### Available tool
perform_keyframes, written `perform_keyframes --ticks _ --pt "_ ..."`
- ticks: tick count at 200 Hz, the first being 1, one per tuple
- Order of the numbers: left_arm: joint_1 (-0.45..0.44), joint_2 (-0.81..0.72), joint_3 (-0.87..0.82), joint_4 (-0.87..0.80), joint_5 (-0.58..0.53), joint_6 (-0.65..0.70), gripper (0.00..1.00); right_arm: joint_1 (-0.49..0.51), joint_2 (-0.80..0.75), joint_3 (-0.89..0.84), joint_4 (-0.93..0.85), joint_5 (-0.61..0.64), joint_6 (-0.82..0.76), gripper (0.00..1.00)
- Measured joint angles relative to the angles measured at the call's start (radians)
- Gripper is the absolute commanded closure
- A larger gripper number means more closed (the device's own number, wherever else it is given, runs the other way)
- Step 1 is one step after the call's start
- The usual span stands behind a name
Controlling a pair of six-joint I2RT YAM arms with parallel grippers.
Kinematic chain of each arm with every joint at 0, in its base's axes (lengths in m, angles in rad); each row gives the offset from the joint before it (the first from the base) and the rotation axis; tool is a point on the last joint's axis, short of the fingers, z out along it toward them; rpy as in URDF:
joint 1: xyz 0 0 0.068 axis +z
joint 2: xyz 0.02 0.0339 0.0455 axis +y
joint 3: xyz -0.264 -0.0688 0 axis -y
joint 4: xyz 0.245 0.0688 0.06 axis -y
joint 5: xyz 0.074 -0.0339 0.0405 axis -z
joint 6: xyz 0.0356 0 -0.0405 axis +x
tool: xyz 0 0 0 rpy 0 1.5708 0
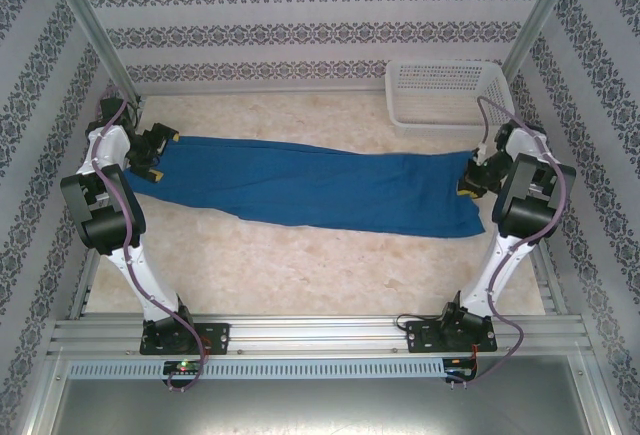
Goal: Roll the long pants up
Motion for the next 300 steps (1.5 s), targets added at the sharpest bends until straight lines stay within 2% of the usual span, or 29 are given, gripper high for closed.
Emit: perform_keyframes --ticks 26,37,45,70,88,107,132,154,176,225,256,300 --pt "0.000 0.000 -0.002 0.000 -0.018 0.005 0.11 0.008 -0.023 0.170 -0.088 0.108 0.035 1.00" --pt "0.000 0.000 -0.007 0.000 -0.022 0.002 0.20 0.011 -0.025 0.259 -0.125 0.157 0.048 1.00" --pt "0.000 0.000 -0.012 -0.001 -0.024 0.005 0.22 0.011 -0.025 0.325 -0.156 0.195 0.059 1.00" --pt "0.000 0.000 -0.019 -0.011 -0.024 0.006 0.22 -0.021 -0.025 0.483 -0.249 0.314 0.107 1.00" --pt "0.000 -0.004 -0.019 -0.017 -0.024 0.008 0.12 -0.066 -0.025 0.554 -0.314 0.398 0.141 1.00" --pt "0.000 -0.018 -0.019 -0.030 -0.025 0.011 0.08 -0.118 -0.029 0.592 -0.354 0.460 0.171 1.00" --pt "0.000 -0.037 -0.018 -0.040 -0.024 0.011 0.06 -0.166 -0.048 0.590 -0.378 0.477 0.198 1.00" --pt "0.000 -0.050 -0.018 -0.043 -0.024 0.011 0.05 -0.160 -0.083 0.572 -0.383 0.435 0.216 1.00" --pt "0.000 -0.058 -0.018 -0.047 -0.023 0.011 0.05 -0.076 -0.121 0.564 -0.387 0.376 0.234 1.00" --pt "0.000 -0.092 -0.018 -0.053 -0.023 0.011 0.04 0.269 -0.141 0.583 -0.385 0.181 0.317 1.00" --pt "0.000 -0.108 -0.017 -0.067 -0.021 0.011 0.04 0.428 -0.138 0.592 -0.334 0.041 0.415 1.00" --pt "0.000 -0.123 -0.017 -0.088 -0.021 0.011 0.02 0.612 -0.020 0.753 -0.198 -0.122 0.577 1.00"
